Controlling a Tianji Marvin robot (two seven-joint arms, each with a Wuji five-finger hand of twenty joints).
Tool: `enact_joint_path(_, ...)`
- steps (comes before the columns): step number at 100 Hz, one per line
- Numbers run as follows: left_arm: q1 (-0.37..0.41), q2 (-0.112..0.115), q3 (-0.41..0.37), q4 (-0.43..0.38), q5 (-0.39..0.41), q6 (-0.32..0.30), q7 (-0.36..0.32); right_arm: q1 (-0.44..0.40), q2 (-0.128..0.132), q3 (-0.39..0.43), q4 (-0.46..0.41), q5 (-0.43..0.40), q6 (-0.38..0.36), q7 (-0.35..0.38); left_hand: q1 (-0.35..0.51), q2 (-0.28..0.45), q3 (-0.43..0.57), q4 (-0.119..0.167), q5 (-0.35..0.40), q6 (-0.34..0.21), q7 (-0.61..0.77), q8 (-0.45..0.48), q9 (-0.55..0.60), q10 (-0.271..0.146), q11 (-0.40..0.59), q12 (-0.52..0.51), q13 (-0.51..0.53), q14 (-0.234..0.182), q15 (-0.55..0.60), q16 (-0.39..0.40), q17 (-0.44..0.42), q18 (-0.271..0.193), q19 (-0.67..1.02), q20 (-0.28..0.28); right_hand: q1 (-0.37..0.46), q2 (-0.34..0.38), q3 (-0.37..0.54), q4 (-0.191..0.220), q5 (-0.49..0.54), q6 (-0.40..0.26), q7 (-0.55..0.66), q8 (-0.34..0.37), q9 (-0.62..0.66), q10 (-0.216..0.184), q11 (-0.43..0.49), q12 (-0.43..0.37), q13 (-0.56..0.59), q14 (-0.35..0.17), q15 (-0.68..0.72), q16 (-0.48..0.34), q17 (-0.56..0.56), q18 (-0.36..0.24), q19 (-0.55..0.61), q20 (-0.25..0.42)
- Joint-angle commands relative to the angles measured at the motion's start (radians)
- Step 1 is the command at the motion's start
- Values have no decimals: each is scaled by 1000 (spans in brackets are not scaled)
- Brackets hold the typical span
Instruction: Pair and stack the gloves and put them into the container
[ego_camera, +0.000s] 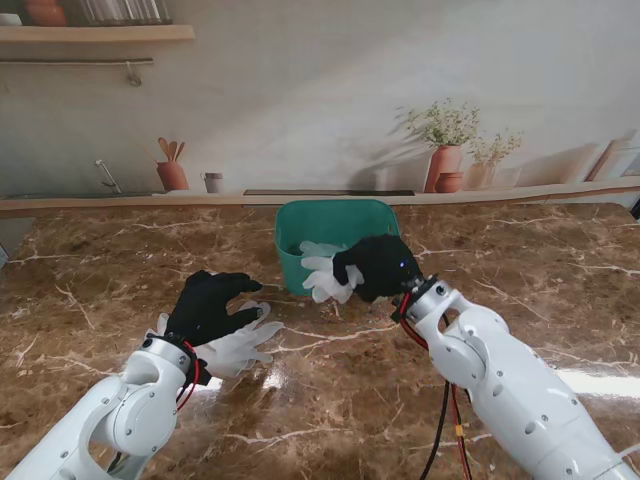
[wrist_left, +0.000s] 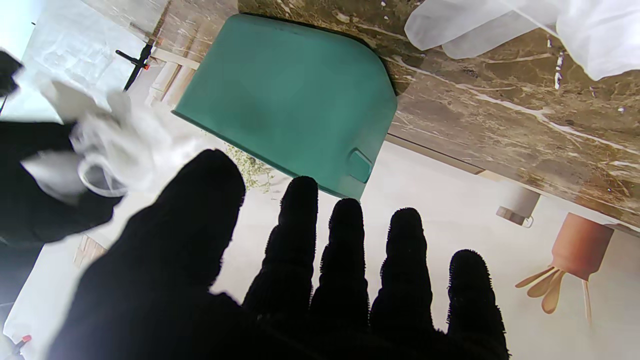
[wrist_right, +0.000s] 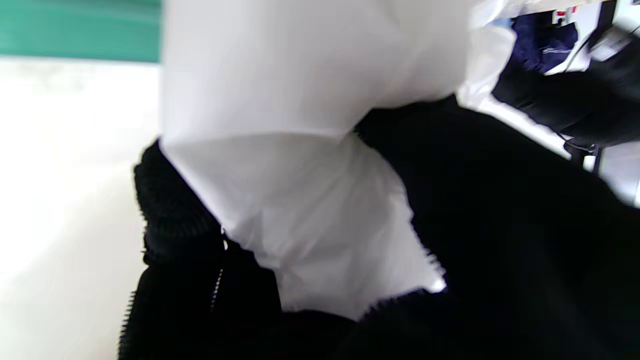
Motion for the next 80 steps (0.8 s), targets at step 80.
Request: enact_joint_path(80, 4, 3, -15, -9, 3, 18, -29, 672, -142, -469, 704, 340, 108, 45, 10, 48, -38, 33, 23, -23, -5, 6, 1, -29, -23, -11, -22, -45, -28, -10, -18, 1, -45, 21, 36, 36, 38, 70, -6, -27, 26, -1, 26, -48, 28, 45, 44, -25, -2, 17, -19, -48, 19, -8)
